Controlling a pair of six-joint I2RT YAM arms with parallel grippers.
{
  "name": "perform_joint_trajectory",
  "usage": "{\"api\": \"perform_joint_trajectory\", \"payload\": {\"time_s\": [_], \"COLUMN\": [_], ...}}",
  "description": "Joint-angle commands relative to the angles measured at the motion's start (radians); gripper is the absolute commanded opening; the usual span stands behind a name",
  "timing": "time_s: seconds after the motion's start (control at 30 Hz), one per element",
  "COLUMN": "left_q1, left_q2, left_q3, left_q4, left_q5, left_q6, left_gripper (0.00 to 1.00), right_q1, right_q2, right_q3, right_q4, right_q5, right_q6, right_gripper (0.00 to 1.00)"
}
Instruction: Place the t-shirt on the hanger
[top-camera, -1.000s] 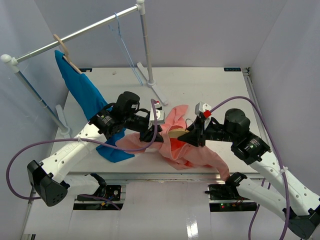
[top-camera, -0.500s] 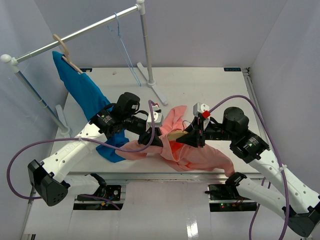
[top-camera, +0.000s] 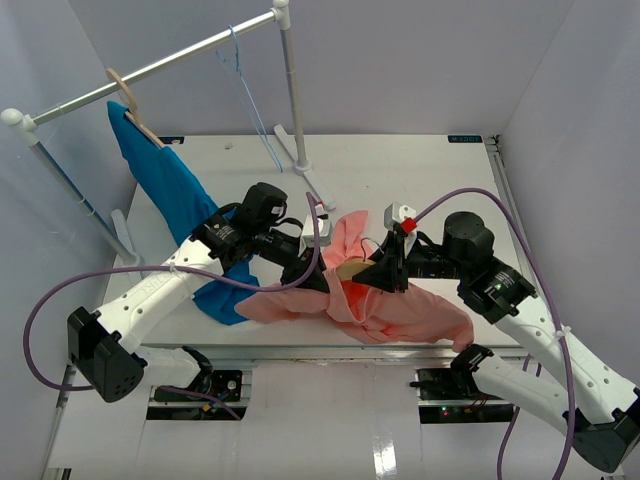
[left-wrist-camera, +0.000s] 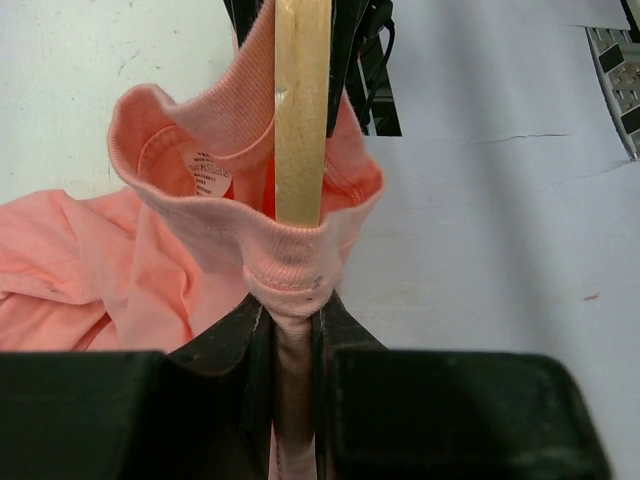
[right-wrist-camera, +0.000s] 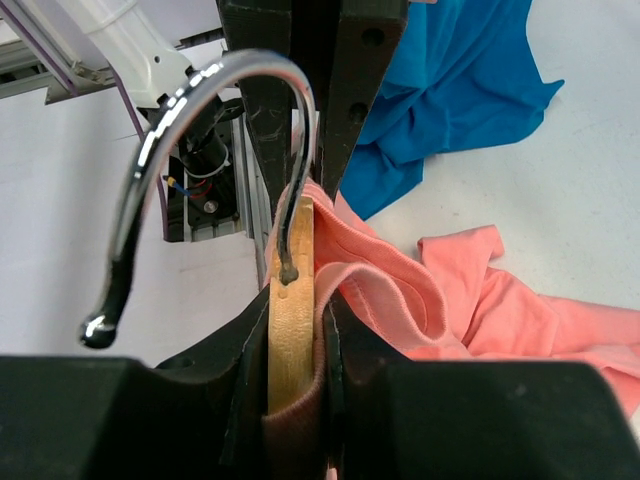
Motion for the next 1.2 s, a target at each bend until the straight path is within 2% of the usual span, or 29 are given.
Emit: {"api": "perform_joint_trajectory", "payload": {"time_s": [0.0,0.1,0.27,0.6,0.77,0.97,1.17], "left_q1": [-0.023,-0.023,-0.023,-0.022,-0.017,-0.015,-0.015], "left_q2": [-0.068,-0.117,-0.148,-0.218,-0.235,-0.263,-0.275], "left_q3": [-0.038,-0.077,-0.065,-0.106,-0.113,-0.124,-0.117], "left_q4": [0.144,0.238,0.263,0.292,0.289,0.298,0.277], "left_q5": [0.073,0.050,-0.028,-0.105,-0.173,-0.176,-0.208], "left_q6": [-0.062,-0.128,-0.209,-0.255,-0.272,-0.285,-0.289], "left_gripper": [0.00,0.00,0.00,0.00,0.00,0.00,0.00], "right_q1": [0.001,0.000,0.001,0.001,0.001,0.000,0.000], "right_q2": [-0.020,-0.044,-0.095,-0.177,-0.202,-0.239,-0.238], "right_q3": [0.013,0.001,-0.025,-0.051,-0.050,-0.067,-0.022], "right_q4": [0.116,0.101,0.089,0.051,0.030,0.027,0.009], "right_q5": [0.128,0.200,0.309,0.370,0.408,0.449,0.449], "right_q6": [0.007,0.007,0.024,0.023,0.025,0.029,0.012], "right_gripper": [0.22,0.24,0.31,0.50,0.51,0.51,0.55]}}
